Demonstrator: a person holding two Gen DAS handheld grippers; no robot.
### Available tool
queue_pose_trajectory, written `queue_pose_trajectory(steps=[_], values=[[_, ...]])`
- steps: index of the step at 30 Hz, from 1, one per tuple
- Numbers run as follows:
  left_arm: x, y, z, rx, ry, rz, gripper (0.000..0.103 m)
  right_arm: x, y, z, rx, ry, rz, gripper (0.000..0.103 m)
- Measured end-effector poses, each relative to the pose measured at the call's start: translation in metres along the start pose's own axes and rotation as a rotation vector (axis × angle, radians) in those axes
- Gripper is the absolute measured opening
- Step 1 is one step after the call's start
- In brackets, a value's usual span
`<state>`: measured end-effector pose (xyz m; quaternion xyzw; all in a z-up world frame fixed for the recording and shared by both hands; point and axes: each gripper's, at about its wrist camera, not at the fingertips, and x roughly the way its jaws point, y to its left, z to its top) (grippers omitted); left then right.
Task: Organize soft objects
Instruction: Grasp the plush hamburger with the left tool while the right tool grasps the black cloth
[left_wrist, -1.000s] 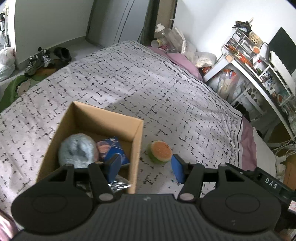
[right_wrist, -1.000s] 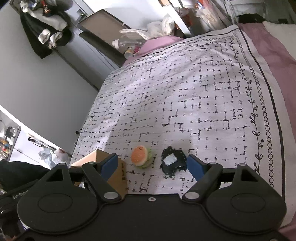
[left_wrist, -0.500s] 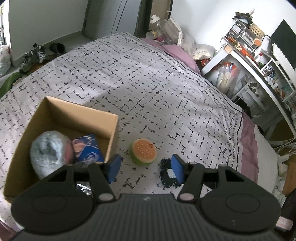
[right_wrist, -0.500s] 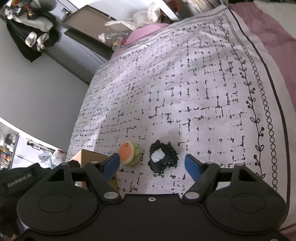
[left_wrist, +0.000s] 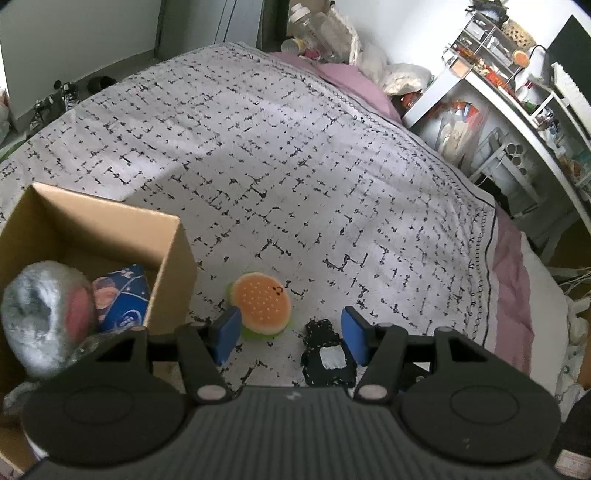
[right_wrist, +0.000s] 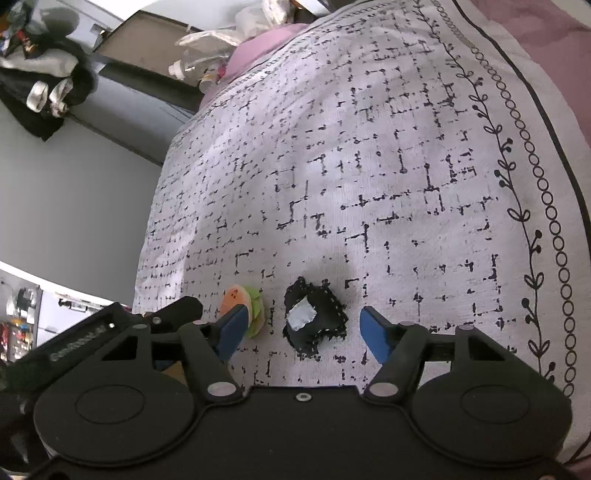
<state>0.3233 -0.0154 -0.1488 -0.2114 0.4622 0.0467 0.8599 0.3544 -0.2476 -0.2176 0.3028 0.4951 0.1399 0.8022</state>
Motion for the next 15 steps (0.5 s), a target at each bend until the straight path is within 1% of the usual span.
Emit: queue_pose_trajectory(steps=[5, 7, 10, 13, 15], values=[[0.024, -0.001, 0.000, -0.008, 0.020, 0.020, 0.058, 0.010, -0.004, 0.003, 0.005, 0.018, -0.004, 0.066], [0.033, -0.002, 0.000, -0.002, 0.029, 0.030, 0.058, 0.014, -0.006, 0.006, 0.005, 0.021, -0.015, 0.064], [0.046, -0.003, 0.001, 0.014, 0.033, 0.064, 0.058, 0.021, -0.006, 0.006, -0.005, 0.029, -0.037, 0.060], [0.058, 0.000, 0.002, 0.007, 0.050, 0.082, 0.058, 0.030, -0.004, 0.005, -0.021, 0.045, -0.040, 0.059], [0.065, -0.002, 0.001, 0.025, 0.048, 0.104, 0.058, 0.036, -0.003, 0.005, -0.033, 0.057, -0.042, 0.059]])
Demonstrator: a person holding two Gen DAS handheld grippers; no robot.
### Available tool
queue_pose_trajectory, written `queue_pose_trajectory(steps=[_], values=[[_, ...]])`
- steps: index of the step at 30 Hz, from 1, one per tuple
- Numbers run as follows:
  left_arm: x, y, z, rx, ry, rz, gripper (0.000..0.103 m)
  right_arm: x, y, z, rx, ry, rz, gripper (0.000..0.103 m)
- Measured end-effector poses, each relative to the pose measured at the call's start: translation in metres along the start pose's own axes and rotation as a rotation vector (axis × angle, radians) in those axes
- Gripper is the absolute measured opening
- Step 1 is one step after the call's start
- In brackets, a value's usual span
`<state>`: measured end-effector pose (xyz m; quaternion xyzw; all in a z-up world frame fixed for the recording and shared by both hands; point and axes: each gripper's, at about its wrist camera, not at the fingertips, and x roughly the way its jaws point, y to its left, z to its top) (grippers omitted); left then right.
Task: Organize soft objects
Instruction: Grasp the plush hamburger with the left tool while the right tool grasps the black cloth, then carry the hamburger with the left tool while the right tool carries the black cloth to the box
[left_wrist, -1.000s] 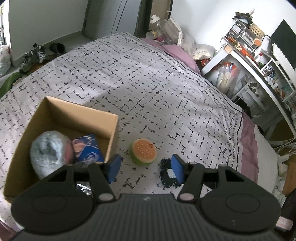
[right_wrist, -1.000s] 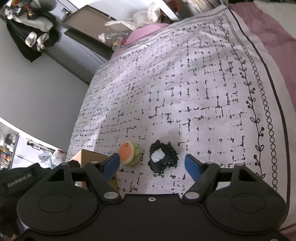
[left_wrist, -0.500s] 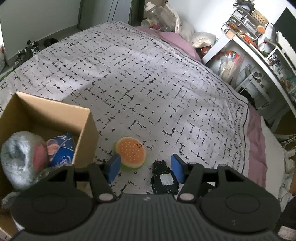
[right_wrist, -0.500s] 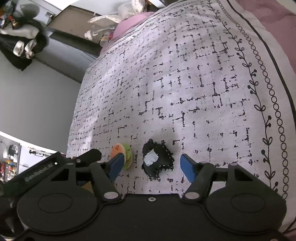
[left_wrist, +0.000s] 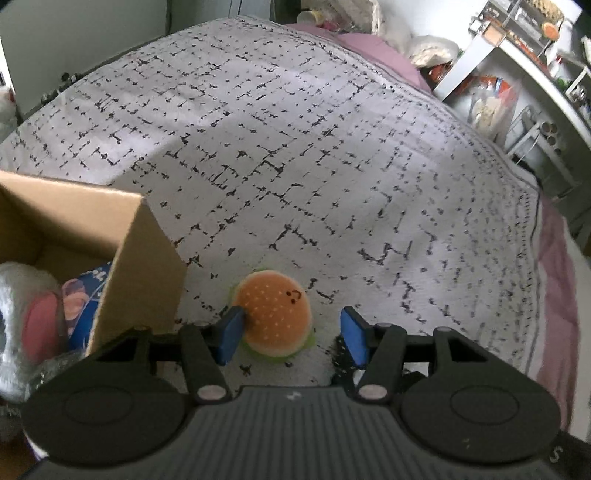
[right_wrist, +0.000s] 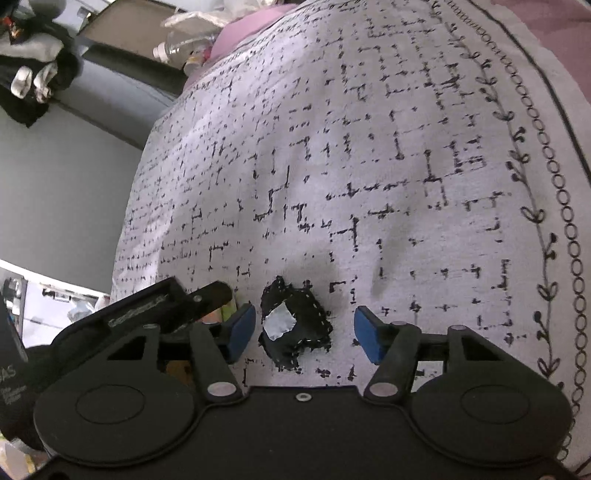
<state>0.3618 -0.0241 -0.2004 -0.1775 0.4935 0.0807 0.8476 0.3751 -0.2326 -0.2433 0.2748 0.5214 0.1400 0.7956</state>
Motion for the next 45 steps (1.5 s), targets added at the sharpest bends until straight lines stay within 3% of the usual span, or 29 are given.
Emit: queue_pose_trajectory(steps=[7, 12, 14, 15, 22, 33, 45], values=[[0.020, 0.006, 0.003, -0.043, 0.010, 0.014, 0.058, 0.012, 0.007, 0.001, -0.047, 0.009, -0.023, 0.059], [0.023, 0.014, 0.002, -0.089, -0.007, -0.001, 0.047, 0.017, 0.018, -0.003, -0.116, -0.004, -0.053, 0.057], [0.022, 0.015, 0.003, -0.090, -0.009, -0.007, 0.044, 0.017, 0.020, -0.003, -0.140, -0.009, -0.066, 0.048], [0.021, 0.015, 0.003, -0.089, -0.010, -0.016, 0.042, 0.017, 0.021, -0.004, -0.147, -0.009, -0.075, 0.035], [0.003, 0.017, 0.004, -0.086, -0.036, -0.053, 0.038, 0.012, 0.028, -0.007, -0.194, -0.023, -0.070, 0.023], [-0.060, 0.022, 0.001, -0.071, -0.093, -0.101, 0.038, -0.021, 0.039, -0.012, -0.231, -0.108, -0.016, 0.021], [-0.121, 0.060, -0.010, -0.071, -0.144, -0.088, 0.039, -0.053, 0.053, -0.025, -0.249, -0.174, -0.008, 0.021]])
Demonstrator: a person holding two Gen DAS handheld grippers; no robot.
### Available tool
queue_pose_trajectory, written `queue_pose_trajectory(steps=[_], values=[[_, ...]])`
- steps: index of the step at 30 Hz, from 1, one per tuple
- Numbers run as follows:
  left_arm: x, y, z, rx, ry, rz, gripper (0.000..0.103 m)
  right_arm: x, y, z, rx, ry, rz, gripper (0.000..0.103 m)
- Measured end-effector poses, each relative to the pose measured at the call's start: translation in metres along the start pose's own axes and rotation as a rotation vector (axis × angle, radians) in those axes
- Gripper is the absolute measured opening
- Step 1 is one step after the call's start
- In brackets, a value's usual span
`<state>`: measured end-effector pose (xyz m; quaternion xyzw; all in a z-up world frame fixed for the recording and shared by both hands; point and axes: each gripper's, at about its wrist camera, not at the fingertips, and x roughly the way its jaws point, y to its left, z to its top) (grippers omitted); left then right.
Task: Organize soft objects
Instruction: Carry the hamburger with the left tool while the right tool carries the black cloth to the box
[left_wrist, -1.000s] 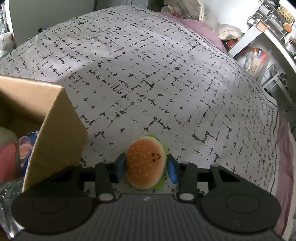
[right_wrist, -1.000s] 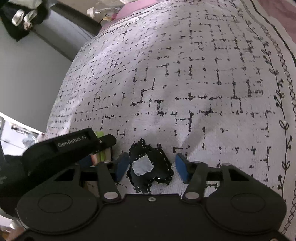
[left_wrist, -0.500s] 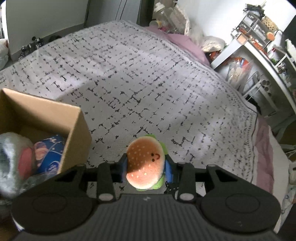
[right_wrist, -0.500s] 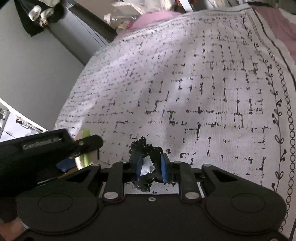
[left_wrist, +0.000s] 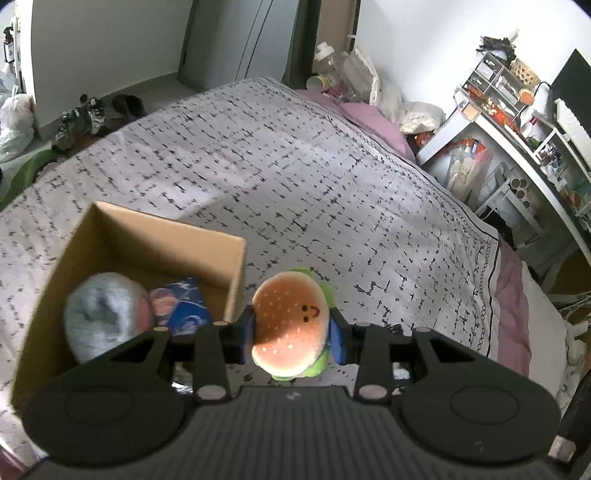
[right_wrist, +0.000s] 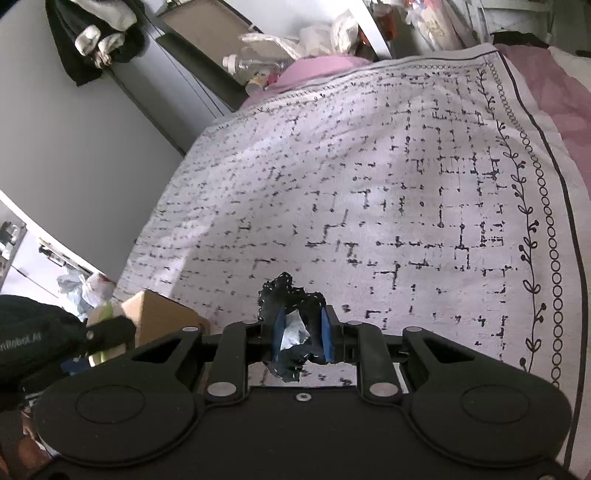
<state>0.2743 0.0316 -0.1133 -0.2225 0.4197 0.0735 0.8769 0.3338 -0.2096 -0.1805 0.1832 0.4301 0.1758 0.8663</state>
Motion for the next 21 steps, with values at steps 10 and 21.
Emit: queue_pose_trajectory(steps=[10, 21], values=[[-0.037, 0.039, -0.005, -0.039, -0.030, 0.016, 0.039, -0.022, 0.039, -0.009, -0.059, -0.041, 0.042, 0.021], [-0.062, 0.076, -0.014, -0.086, -0.038, 0.026, 0.039, -0.040, 0.092, -0.025, -0.161, -0.039, 0.116, 0.021]])
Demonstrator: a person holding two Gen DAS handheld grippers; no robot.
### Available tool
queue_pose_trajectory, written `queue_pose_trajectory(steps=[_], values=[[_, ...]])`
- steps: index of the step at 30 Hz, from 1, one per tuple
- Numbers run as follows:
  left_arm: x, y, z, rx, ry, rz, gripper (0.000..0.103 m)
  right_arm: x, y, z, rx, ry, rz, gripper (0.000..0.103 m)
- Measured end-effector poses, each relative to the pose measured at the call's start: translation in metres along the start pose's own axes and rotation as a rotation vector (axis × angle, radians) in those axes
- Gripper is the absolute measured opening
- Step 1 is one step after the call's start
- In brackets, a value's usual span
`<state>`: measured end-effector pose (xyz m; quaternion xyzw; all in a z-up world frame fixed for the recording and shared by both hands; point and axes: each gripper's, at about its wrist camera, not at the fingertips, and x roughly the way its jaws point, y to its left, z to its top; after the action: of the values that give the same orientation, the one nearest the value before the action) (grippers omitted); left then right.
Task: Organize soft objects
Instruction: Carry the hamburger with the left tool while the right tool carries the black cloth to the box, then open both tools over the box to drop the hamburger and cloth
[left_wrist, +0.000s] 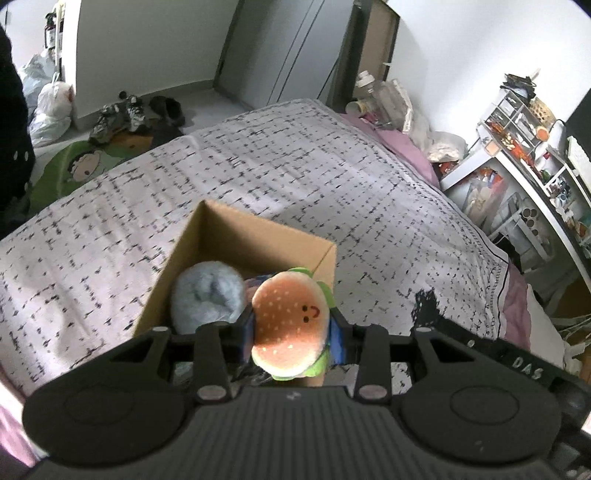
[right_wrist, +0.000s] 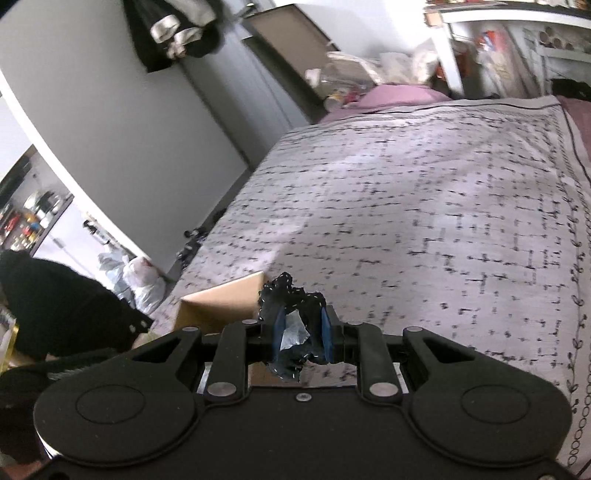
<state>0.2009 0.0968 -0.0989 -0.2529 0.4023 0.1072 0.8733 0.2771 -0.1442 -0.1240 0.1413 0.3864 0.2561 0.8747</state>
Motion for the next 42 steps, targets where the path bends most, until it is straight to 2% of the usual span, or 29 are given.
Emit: queue_pose_trajectory(steps=[6, 10, 17, 24, 27, 29, 30, 34, 37, 42], values=[[0.000, 0.021, -0.009, -0.038, 0.020, 0.006, 0.039, -0.005, 0.026, -0.006, -0.043, 0.004, 0.011, 0.021], [0.002, 0.029, -0.013, -0.065, 0.029, -0.017, 0.039, -0.008, 0.044, -0.013, -0.075, 0.011, 0.014, 0.021], [0.007, 0.043, -0.018, -0.112, 0.088, -0.047, 0.049, 0.000, 0.067, -0.023, -0.115, 0.038, 0.009, 0.022], [-0.006, 0.059, -0.015, -0.138, 0.067, -0.047, 0.051, 0.007, 0.086, -0.030, -0.139, 0.057, -0.009, 0.023], [-0.014, 0.065, -0.012, -0.142, 0.053, -0.046, 0.051, 0.008, 0.095, -0.031, -0.153, 0.063, -0.018, 0.031], [-0.019, 0.069, -0.010, -0.147, 0.048, -0.051, 0.051, 0.010, 0.098, -0.033, -0.146, 0.091, -0.024, 0.043], [-0.021, 0.070, -0.009, -0.149, 0.047, -0.054, 0.051, 0.009, 0.099, -0.032, -0.134, 0.103, -0.039, 0.056], [-0.032, 0.073, -0.006, -0.148, 0.038, -0.061, 0.052, -0.009, 0.104, -0.028, -0.097, 0.074, -0.056, 0.059], [-0.042, 0.074, -0.005, -0.141, 0.029, -0.067, 0.058, -0.025, 0.112, -0.024, -0.085, 0.036, -0.045, 0.067], [-0.061, 0.073, -0.004, -0.135, 0.014, -0.087, 0.065, -0.042, 0.122, -0.027, -0.098, 0.018, -0.056, 0.069]])
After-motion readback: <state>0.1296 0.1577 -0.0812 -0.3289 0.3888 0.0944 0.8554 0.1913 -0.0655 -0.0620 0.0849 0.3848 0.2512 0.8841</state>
